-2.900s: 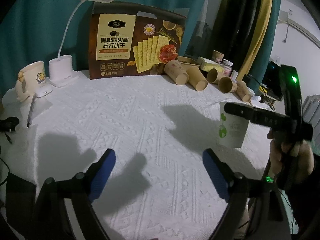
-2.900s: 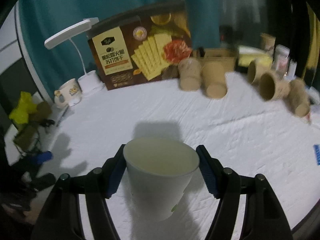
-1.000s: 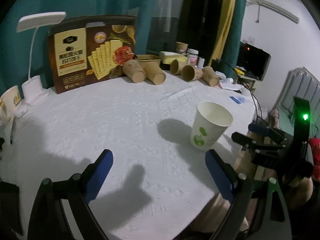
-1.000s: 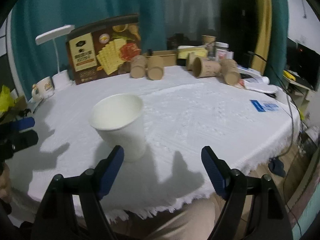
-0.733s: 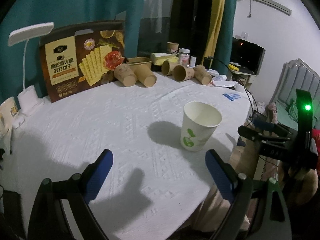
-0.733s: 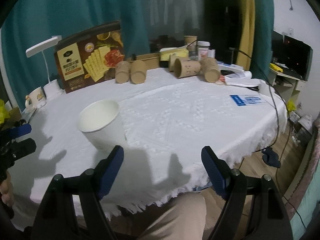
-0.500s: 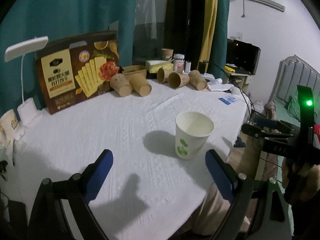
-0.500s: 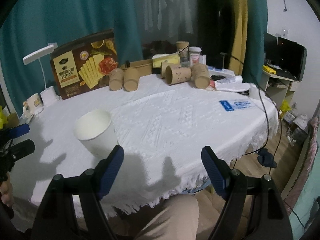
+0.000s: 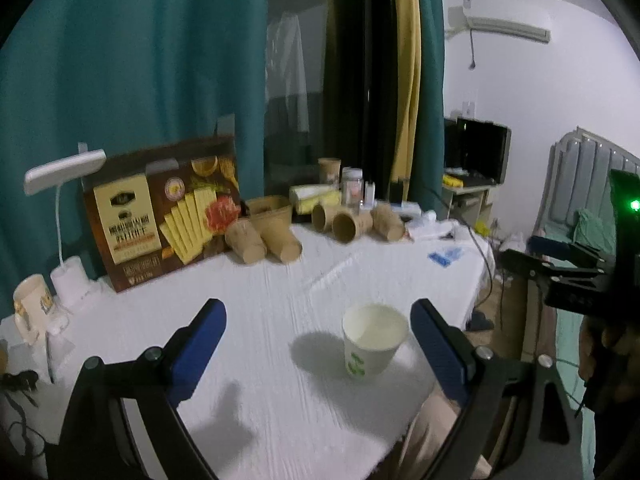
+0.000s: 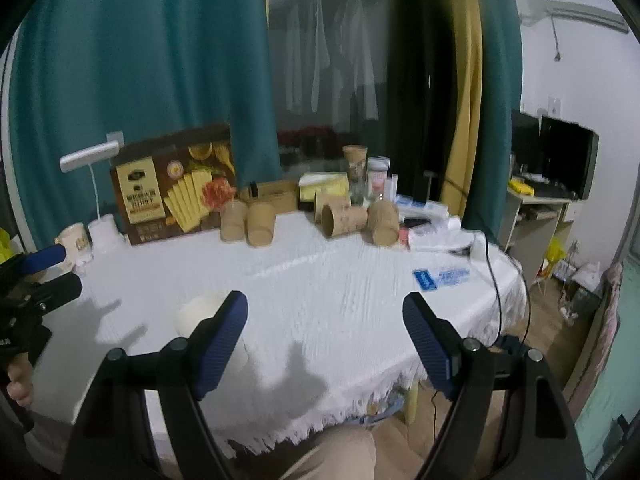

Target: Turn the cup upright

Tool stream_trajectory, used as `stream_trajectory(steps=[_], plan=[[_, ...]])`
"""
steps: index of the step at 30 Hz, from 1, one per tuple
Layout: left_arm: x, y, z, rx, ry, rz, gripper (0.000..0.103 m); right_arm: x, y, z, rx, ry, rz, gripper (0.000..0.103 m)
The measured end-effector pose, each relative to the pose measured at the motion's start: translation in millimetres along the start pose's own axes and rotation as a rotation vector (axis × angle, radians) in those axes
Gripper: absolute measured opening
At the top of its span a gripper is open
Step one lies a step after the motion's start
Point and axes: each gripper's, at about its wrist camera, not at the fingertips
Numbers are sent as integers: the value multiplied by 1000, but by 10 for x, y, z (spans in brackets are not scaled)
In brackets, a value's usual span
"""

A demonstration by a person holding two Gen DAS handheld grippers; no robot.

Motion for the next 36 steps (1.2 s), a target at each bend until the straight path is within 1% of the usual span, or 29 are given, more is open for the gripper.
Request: stream_trajectory(steps=[3,9,15,19,22,24,29,36], plan=[[29,-100,96,-35,9,11,94,44,-138,161,-45,-1,3,79],[70,-271,320,-106,18,11,94,165,-324,419,-107,-10,19,81],[134,-386,522,-156,15,23,94,318,-478,677,-167,-33,22,82],[217,-434,717,-231,-3,40,94,421,-562,818,-210,-51,36,91],[287,-480,826,-266,-6,44,94,486,-613,889,-229,-69,36,96],[336,-502,881,-287,-11,45,94,546,-644,913,-237,-82,37,98],[425,-534,920,-296,-22,43,94,663,-669,865,-237,-94,50,98],[548,-521,798,-258,-41,39,94,741,-689,653,-207,-101,57,99]])
Point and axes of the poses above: each gripper's, at about its wrist camera, not at the fingertips, and z roughly against the way its jaws point, x to its left, y to its underside, and after that the axes turned 1 degree about x, right-handed
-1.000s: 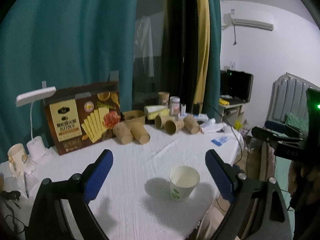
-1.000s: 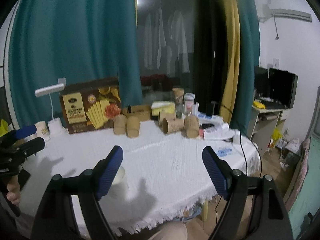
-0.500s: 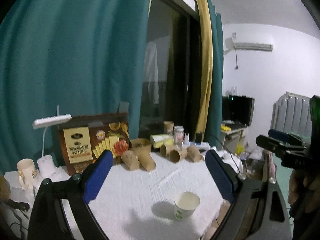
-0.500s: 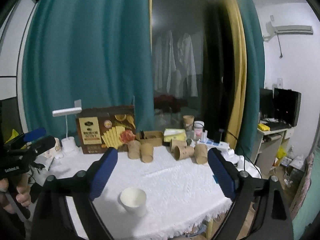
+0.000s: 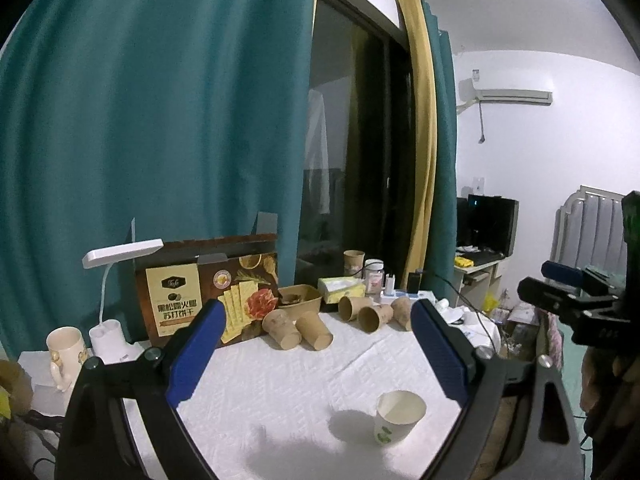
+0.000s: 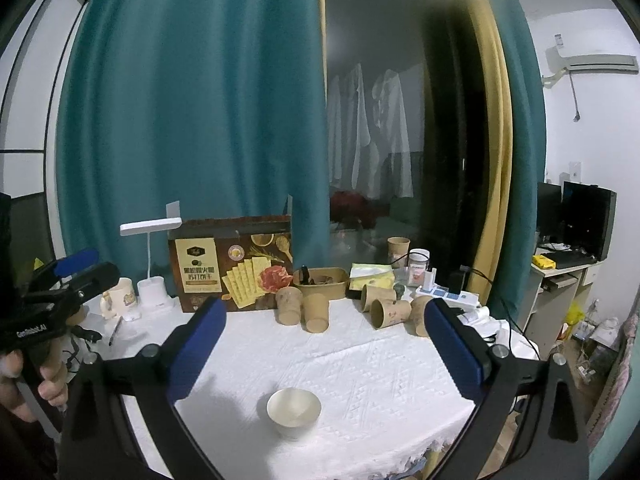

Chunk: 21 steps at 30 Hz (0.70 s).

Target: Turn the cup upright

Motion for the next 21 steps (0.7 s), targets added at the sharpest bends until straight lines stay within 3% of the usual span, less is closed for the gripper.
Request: stream_trajectory(steps=[21], plan=[[-53,55,-115,32,7,-7,94,-78,35,-138,24,-4,-10,99]])
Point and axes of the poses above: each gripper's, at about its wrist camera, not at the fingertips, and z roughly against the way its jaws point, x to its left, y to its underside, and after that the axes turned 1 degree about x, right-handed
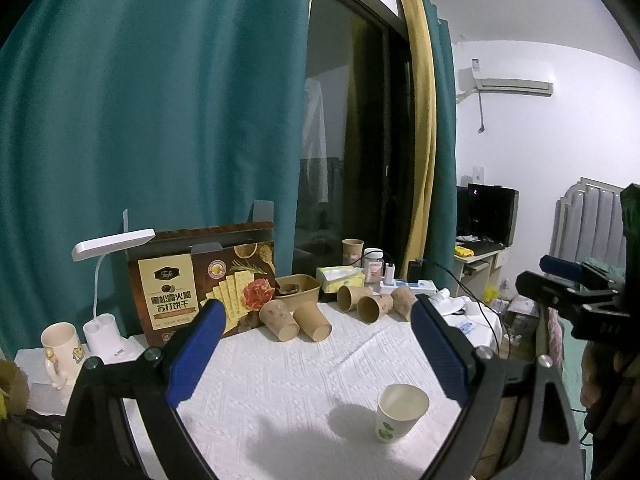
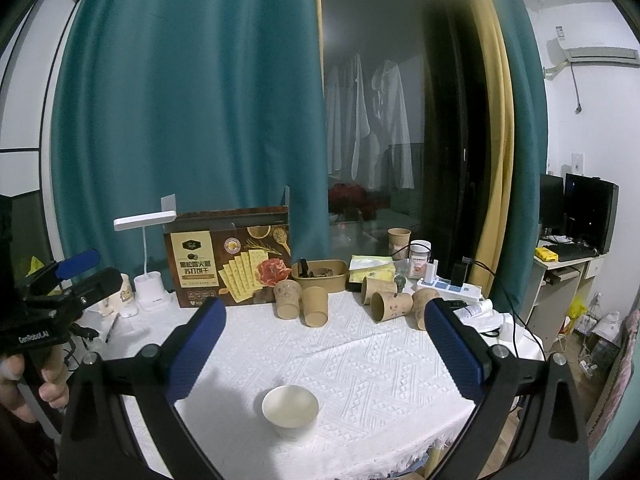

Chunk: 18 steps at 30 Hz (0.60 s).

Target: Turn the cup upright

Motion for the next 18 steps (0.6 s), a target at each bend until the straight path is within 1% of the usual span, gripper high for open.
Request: stream_trajectory(steps=[18], plan=[[7,-4,-7,8,2,14,94,-26,23,-29,-1,3,-5,99]])
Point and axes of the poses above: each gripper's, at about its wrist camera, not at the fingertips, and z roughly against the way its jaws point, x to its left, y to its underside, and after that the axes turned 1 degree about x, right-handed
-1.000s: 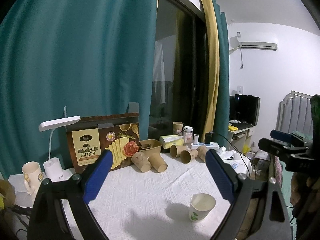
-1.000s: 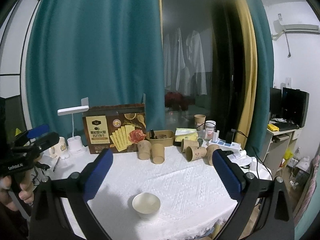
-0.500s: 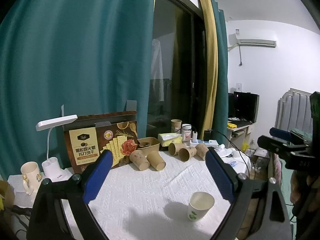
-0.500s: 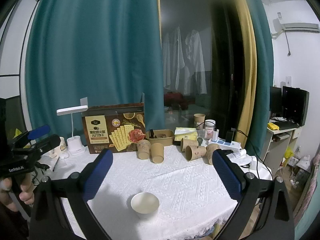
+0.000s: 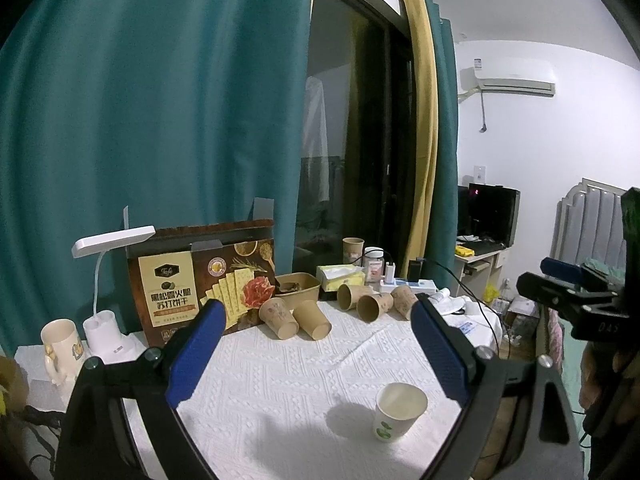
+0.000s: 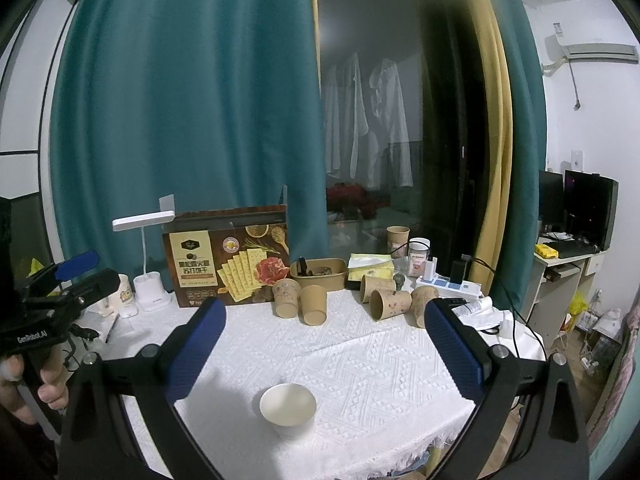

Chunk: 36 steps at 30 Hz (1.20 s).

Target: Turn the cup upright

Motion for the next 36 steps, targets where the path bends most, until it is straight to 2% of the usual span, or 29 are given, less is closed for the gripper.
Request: stream_trajectory(steps=[7,36], plan=[[18,6,-29,16,2,12,94,-14,15,1,2,0,0,99],[34,9,-36,0,-6,-9,94,-8,137,-21,13,0,-7,99]])
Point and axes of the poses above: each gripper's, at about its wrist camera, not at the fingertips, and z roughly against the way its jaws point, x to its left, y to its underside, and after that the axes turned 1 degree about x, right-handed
